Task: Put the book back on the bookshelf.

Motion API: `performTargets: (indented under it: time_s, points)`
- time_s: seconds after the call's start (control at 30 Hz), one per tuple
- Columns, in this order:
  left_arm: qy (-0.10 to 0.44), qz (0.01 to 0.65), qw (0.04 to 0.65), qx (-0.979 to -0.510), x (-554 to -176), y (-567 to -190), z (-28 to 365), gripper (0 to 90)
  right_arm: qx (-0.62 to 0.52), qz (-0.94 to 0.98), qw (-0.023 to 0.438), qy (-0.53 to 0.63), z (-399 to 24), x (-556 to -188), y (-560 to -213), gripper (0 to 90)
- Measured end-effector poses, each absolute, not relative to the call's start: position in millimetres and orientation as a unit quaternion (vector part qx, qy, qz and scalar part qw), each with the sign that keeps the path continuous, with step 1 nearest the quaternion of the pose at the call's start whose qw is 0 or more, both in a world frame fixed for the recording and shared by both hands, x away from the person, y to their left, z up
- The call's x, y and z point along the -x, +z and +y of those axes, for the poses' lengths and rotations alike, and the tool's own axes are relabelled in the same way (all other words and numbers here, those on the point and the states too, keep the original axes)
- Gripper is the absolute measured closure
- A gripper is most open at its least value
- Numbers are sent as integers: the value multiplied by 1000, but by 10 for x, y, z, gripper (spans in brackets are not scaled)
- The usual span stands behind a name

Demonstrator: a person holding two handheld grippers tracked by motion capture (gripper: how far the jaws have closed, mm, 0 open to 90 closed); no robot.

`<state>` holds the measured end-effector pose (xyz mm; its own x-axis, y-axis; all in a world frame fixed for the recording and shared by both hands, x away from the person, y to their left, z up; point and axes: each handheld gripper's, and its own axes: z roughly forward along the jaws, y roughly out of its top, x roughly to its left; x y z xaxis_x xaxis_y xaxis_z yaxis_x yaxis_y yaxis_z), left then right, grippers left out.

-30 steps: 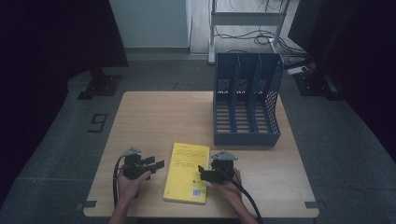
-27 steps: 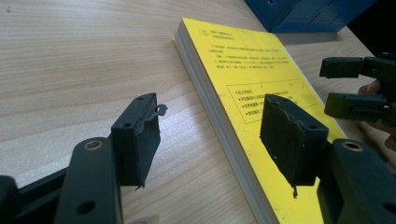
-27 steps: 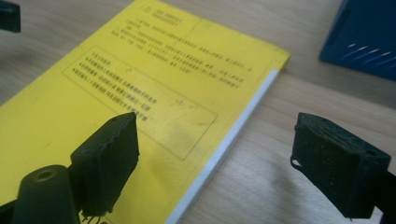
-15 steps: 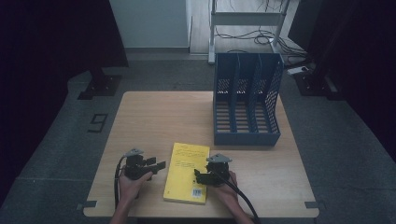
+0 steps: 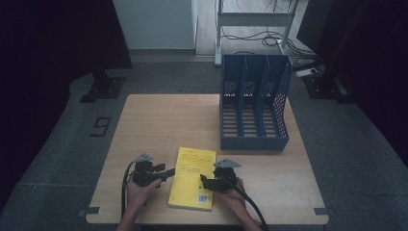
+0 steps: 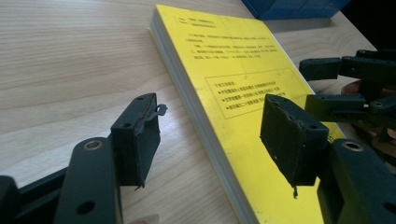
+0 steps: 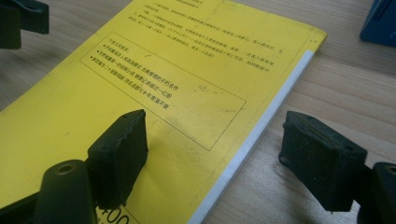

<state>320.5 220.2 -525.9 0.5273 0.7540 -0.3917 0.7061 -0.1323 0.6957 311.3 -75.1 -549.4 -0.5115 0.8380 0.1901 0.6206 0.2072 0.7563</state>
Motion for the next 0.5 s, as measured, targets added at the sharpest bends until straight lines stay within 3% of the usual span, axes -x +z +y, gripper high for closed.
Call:
performTargets:
  time_s: [0.5]
  points:
    - [15, 474, 421, -773, -3205, -5367, 1953, 360, -478, 761, 131, 418, -758, -3100, -5507, 235]
